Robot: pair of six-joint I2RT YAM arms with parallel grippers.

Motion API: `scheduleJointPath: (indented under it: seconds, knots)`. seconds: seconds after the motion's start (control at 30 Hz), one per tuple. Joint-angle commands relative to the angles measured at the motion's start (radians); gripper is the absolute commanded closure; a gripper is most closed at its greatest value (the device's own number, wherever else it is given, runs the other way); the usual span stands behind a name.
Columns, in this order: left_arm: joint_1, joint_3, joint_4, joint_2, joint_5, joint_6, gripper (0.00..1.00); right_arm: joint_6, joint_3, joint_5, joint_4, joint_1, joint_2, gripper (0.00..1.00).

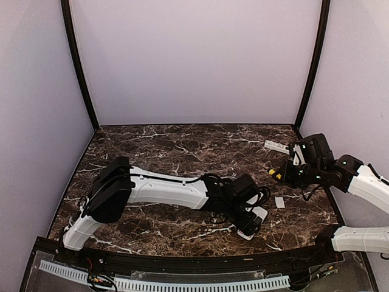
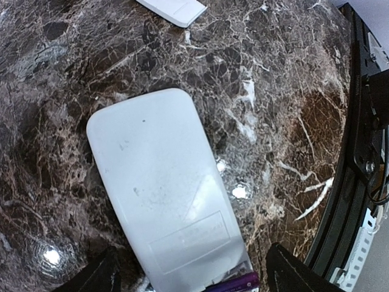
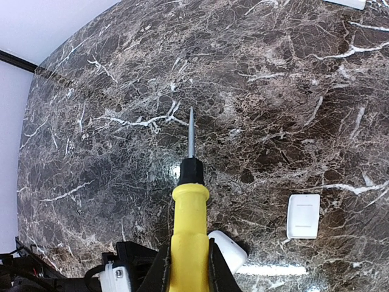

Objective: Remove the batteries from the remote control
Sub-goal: Move the remote control without the battery cover to the center of the board.

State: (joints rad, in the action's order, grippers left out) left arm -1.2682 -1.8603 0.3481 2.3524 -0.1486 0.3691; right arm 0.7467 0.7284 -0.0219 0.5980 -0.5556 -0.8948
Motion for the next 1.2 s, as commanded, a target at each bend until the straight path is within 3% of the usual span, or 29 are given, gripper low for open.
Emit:
scheduleJointPath:
  seconds: [0.0, 0.4, 0.53, 0.67, 0.77, 0.87, 1.17]
  knots:
    - [-0.025, -0.088, 0.106, 0.048, 0.052, -0.041, 0.18, 0.005, -0.008, 0.0, -0.035, 0.005, 0.004, 1.0]
    - [-0.05, -0.187, 0.226, 0.11, 0.256, -0.046, 0.24, 0.008, -0.006, 0.004, -0.054, 0.006, -0.011, 1.0]
    - [-0.051, -0.182, 0.24, 0.11, 0.295, -0.042, 0.3, 0.008, -0.003, 0.002, -0.057, 0.006, -0.014, 1.0]
    - [-0.05, -0.17, 0.25, 0.097, 0.328, -0.019, 0.42, 0.005, 0.001, 0.004, -0.061, 0.006, -0.021, 1.0]
    - [-0.036, -0.134, 0.232, 0.071, 0.33, 0.023, 0.54, 0.006, 0.001, 0.002, -0.062, 0.007, -0.022, 1.0]
    - [-0.003, -0.054, 0.174, 0.013, 0.288, 0.072, 0.6, 0.008, 0.0, 0.004, -0.061, 0.007, -0.017, 1.0]
    - [0.13, 0.196, 0.019, -0.191, 0.259, 0.147, 0.65, -0.005, -0.005, 0.048, -0.082, 0.008, -0.009, 1.0]
